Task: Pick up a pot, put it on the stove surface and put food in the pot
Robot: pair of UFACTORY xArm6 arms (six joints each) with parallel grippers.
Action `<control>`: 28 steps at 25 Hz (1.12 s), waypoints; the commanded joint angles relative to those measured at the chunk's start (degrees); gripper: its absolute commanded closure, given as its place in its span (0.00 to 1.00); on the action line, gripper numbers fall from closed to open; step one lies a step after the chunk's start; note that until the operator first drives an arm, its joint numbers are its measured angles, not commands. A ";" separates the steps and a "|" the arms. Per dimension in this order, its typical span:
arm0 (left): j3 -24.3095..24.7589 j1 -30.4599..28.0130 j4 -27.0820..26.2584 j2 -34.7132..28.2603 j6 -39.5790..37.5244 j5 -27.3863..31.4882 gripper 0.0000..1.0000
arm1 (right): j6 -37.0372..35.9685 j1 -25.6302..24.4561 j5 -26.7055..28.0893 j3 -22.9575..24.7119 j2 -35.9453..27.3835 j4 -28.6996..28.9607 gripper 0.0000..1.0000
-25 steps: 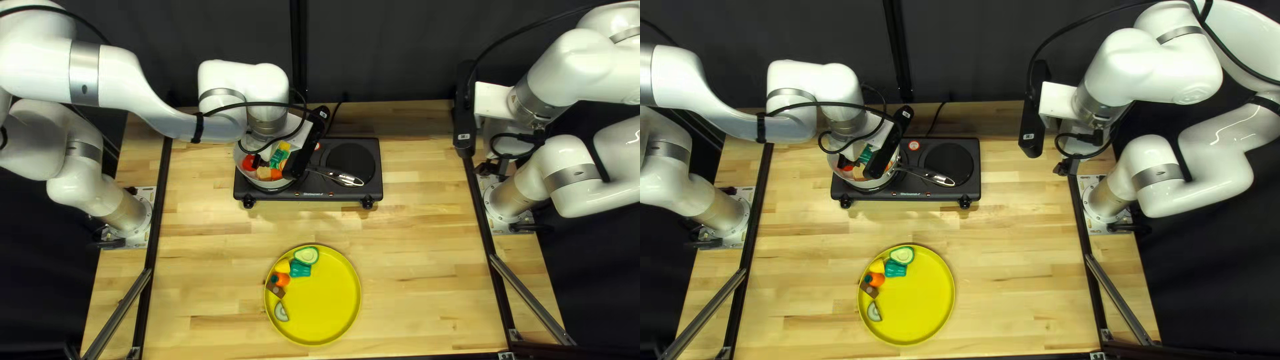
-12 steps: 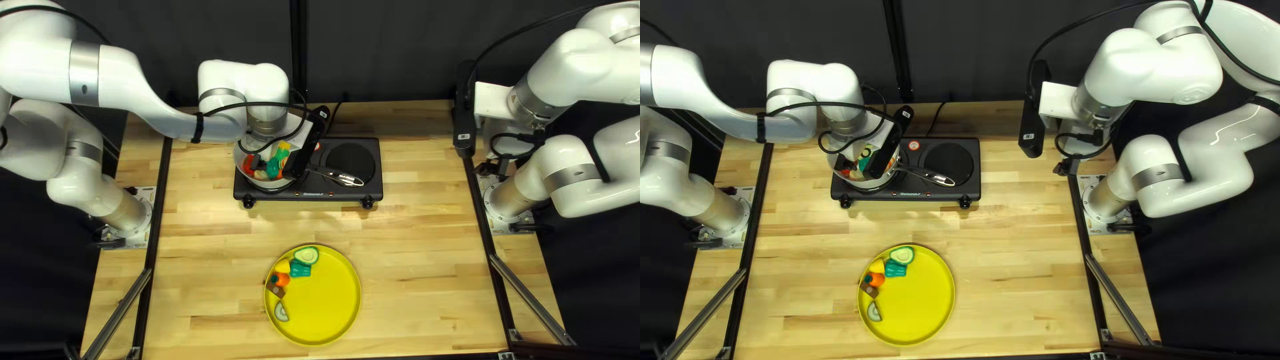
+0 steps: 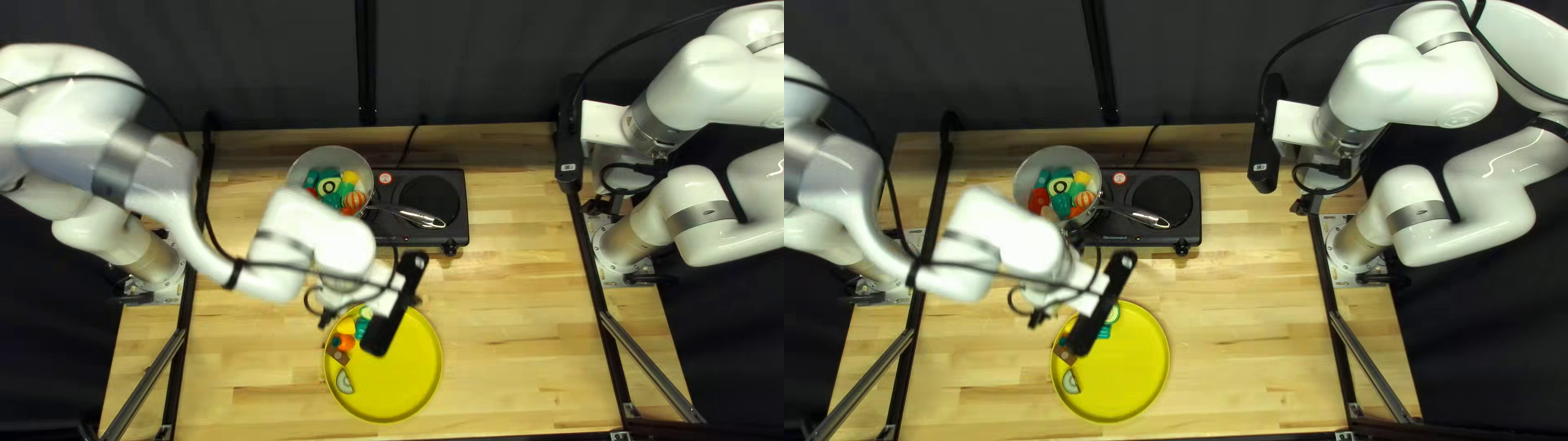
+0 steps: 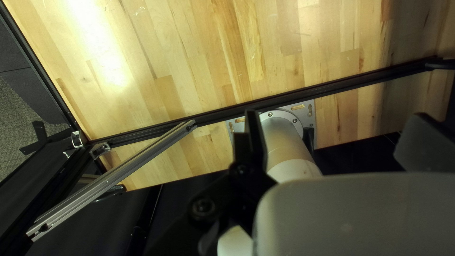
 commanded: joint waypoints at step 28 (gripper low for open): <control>1.52 -3.10 -1.97 10.53 1.98 -9.08 0.00 | 0.00 0.00 0.00 0.00 0.00 0.00 0.00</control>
